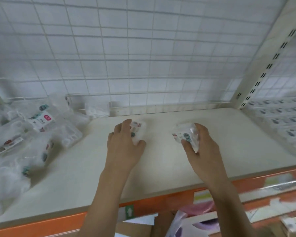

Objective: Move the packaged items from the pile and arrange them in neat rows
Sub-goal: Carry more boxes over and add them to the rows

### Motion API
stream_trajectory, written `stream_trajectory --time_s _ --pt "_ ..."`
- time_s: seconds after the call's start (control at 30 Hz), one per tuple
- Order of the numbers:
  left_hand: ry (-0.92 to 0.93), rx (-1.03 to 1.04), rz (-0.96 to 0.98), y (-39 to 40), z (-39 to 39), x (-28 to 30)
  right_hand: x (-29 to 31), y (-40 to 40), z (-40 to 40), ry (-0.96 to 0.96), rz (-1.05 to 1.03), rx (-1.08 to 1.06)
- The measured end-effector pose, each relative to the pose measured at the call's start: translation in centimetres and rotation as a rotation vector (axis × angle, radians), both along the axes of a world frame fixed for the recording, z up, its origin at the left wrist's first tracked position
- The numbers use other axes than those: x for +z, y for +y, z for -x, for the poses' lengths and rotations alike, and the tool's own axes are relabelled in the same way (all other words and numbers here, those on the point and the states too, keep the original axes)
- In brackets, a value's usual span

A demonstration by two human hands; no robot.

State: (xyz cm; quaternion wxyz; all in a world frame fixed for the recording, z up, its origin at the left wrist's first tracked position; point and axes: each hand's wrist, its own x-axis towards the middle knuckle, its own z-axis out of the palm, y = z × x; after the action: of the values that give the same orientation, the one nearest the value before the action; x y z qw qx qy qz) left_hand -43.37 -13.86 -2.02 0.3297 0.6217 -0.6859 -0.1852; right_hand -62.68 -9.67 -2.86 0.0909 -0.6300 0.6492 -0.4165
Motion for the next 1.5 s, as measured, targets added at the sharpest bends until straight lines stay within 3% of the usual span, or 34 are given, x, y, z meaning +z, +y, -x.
stream_trajectory --time_s 0.17,0.33,0.47,0.63,0.87,1.0,1.17,1.37,1.5 --pt "-0.031 -0.065 0.112 1.7 7.1 0.7 0.0 1.2 8.2 -0.171 0.068 -0.026" --pt "0.014 0.004 0.119 4.1 17.4 0.6 -0.2 2.6 18.7 0.014 0.103 0.123" --pt "0.022 0.027 0.069 6.6 24.8 0.2 -0.3 3.8 25.0 -0.026 0.036 0.176" --pt "-0.039 0.014 0.056 7.3 27.4 0.0 -1.0 4.1 28.5 -0.123 -0.071 0.270" --pt "-0.016 0.013 0.107 5.6 29.3 -0.2 -1.3 2.5 30.3 -0.059 -0.054 0.224" --pt "-0.146 -0.012 0.193 3.8 31.1 -0.8 -0.9 1.6 32.7 0.006 0.025 0.181" --pt "-0.175 -0.039 0.221 2.3 35.1 -0.7 -0.5 0.7 36.7 0.007 0.098 0.140" --pt "-0.085 -0.041 0.314 1.4 43.6 -0.4 -0.2 0.1 45.5 0.050 0.160 0.119" --pt "-0.074 -0.034 0.317 1.7 51.7 -0.3 0.2 -0.2 54.0 0.210 0.151 0.029"
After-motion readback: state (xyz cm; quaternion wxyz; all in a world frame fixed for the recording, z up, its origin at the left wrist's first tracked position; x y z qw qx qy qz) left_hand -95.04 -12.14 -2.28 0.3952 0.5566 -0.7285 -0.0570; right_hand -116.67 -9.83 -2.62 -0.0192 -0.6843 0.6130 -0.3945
